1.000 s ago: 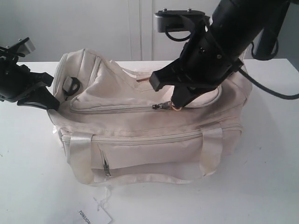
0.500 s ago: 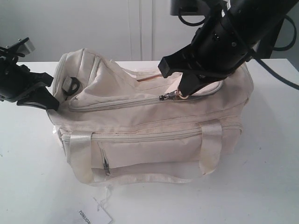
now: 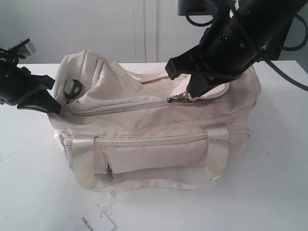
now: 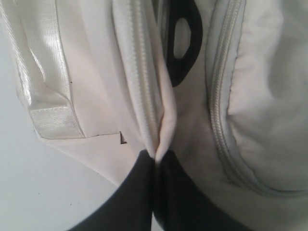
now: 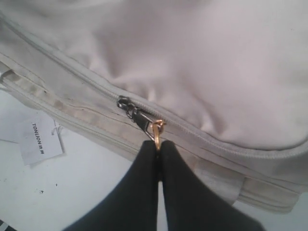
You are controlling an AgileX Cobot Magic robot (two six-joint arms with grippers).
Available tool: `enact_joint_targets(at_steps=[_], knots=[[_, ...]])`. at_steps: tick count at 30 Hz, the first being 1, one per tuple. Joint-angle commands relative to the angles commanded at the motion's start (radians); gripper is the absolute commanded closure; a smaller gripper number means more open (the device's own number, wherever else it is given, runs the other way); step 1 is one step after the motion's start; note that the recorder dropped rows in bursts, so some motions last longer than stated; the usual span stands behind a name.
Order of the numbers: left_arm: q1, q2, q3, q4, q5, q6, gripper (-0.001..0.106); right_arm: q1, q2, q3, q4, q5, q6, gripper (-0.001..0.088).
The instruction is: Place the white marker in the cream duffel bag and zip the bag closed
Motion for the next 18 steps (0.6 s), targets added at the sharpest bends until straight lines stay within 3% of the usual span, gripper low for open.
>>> enact_joint_targets(at_steps=[10,18], knots=[[0.0,0.0,0.0,0.0,0.0,0.002,0.105,-0.004,0.0,0.0,-0.009,0.0,0.0,0.0868],[0.0,0.0,0.0,0.002,-0.002,0.004,0.105,-0.079,0.0,0.0,-0.005,0.002,0.002,0.0868]])
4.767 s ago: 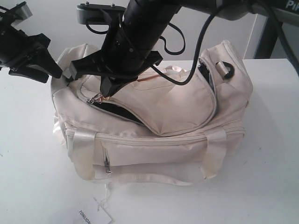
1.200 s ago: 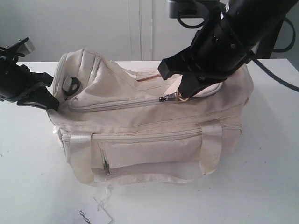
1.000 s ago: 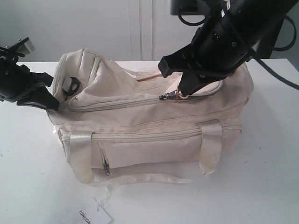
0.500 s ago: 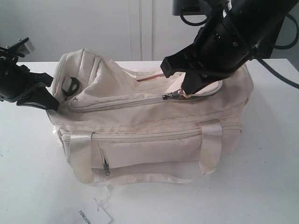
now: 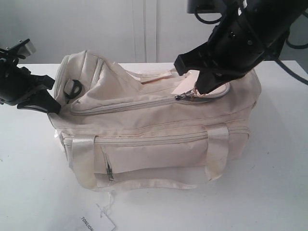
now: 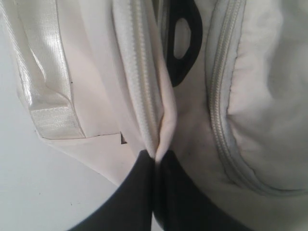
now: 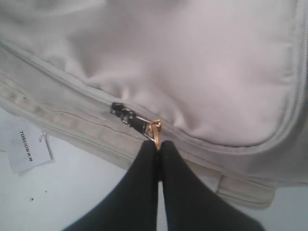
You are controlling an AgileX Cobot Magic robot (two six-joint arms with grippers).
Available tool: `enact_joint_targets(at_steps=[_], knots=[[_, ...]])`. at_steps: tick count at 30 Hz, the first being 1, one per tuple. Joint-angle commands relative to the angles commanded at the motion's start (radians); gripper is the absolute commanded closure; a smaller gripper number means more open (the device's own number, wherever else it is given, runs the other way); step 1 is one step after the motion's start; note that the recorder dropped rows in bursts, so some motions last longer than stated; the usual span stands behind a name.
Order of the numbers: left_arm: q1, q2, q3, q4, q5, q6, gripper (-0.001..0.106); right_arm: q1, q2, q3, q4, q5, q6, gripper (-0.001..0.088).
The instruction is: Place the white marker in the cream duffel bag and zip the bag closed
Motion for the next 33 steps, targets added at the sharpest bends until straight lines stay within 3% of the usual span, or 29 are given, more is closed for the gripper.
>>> enact_joint_targets(at_steps=[7,33], knots=[[0.0,0.0,0.0,0.002,-0.008,0.0,0.105,-0.05,0.0,0.0,0.002,-0.009,0.0,0.0868],[0.0,0.0,0.0,0.029,-0.033,-0.002,0.105,-0.059,0.0,0.0,-0.004,-0.015,0.0,0.0868]])
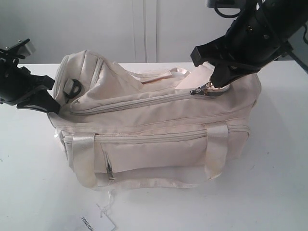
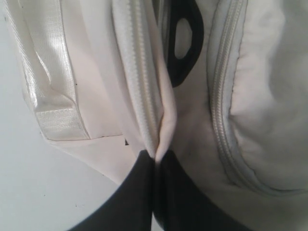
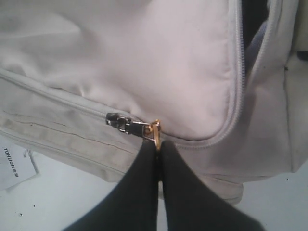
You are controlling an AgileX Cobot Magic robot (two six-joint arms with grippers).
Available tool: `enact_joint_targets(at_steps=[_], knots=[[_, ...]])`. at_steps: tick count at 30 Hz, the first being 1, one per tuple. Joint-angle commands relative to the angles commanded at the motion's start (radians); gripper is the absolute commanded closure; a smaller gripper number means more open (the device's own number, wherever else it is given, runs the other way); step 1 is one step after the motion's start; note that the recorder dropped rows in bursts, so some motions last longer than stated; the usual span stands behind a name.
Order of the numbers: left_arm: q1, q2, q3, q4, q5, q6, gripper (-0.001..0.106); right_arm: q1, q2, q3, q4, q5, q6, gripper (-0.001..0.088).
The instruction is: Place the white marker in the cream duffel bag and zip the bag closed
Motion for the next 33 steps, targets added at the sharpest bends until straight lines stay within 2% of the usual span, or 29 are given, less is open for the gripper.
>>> enact_joint_targets(at_steps=[9,19,23,25,29,33], knots=[[0.0,0.0,0.0,0.021,-0.009,0.0,0.105,-0.049,0.0,0.0,0.008,0.0,0.0,0.0868],[0.0,0.0,0.0,0.021,-0.007,0.0,0.105,-0.051,0.0,0.0,0.014,-0.004,0.0,0.0868],[0.0,0.0,0.0,0.006,-0.015,0.0,0.105,-0.051,0.0,0.0,0.071,-0.006,-0.011,0.0868],[0.0,-0.002,0.0,0.001,-0.019,0.0,0.098,-0.051,0.0,0.0,0.11,-0.014,-0.03,0.0868],[0.0,-0.02,-0.002,-0.001,-0.018,0.006,0.073,-0.051,0.002,0.0,0.202,-0.018,-0.087,0.0868],[0.0,-0.047,-0.019,0.002,0.002,0.006,0.053,-0.051,0.003,0.0,0.214,-0.018,-0.094,0.0868]])
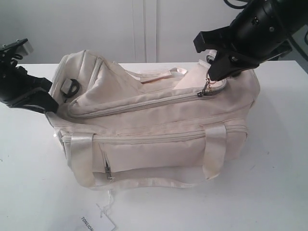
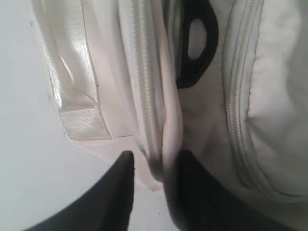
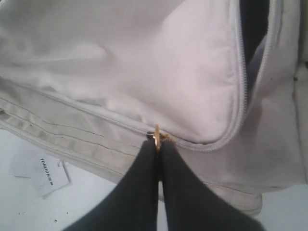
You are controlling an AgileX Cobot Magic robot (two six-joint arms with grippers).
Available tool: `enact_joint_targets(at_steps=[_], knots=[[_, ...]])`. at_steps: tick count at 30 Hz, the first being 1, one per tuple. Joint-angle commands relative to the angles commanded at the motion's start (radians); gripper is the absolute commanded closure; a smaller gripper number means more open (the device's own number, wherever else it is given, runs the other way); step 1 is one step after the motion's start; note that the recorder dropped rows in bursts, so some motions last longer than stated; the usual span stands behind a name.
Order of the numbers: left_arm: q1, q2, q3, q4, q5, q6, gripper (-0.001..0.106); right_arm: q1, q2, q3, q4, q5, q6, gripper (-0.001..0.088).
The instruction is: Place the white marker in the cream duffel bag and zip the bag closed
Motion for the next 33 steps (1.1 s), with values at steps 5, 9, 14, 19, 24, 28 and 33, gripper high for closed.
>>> enact_joint_targets(at_steps=[5,9,14,19,24,28,33], knots=[[0.0,-0.051,-0.015,0.016,0.025,0.024,0.048,0.0,0.0,0.0,0.0,0.0,0.0,0.0868],[0.0,-0.1,-0.017,0.019,0.044,0.091,0.048,0.0,0.0,0.0,0.0,0.002,-0.002,0.0868],[0.0,-0.148,-0.017,-0.013,0.06,0.168,0.048,0.0,0.0,0.0,0.0,0.002,-0.006,0.0868],[-0.002,-0.159,-0.017,-0.152,0.104,0.313,0.048,0.0,0.0,0.0,0.0,0.002,-0.022,0.0868],[-0.058,-0.159,-0.017,-0.2,0.129,0.402,0.05,0.0,0.0,0.0,0.0,0.002,-0.022,0.0868],[-0.136,-0.159,-0.017,-0.2,0.129,0.44,0.052,0.0,0.001,0.0,0.0,0.0,-0.022,0.0868],[-0.24,-0.159,-0.017,-0.2,0.129,0.453,0.057,0.0,0.001,0.0,0.0,0.0,-0.022,0.0868]])
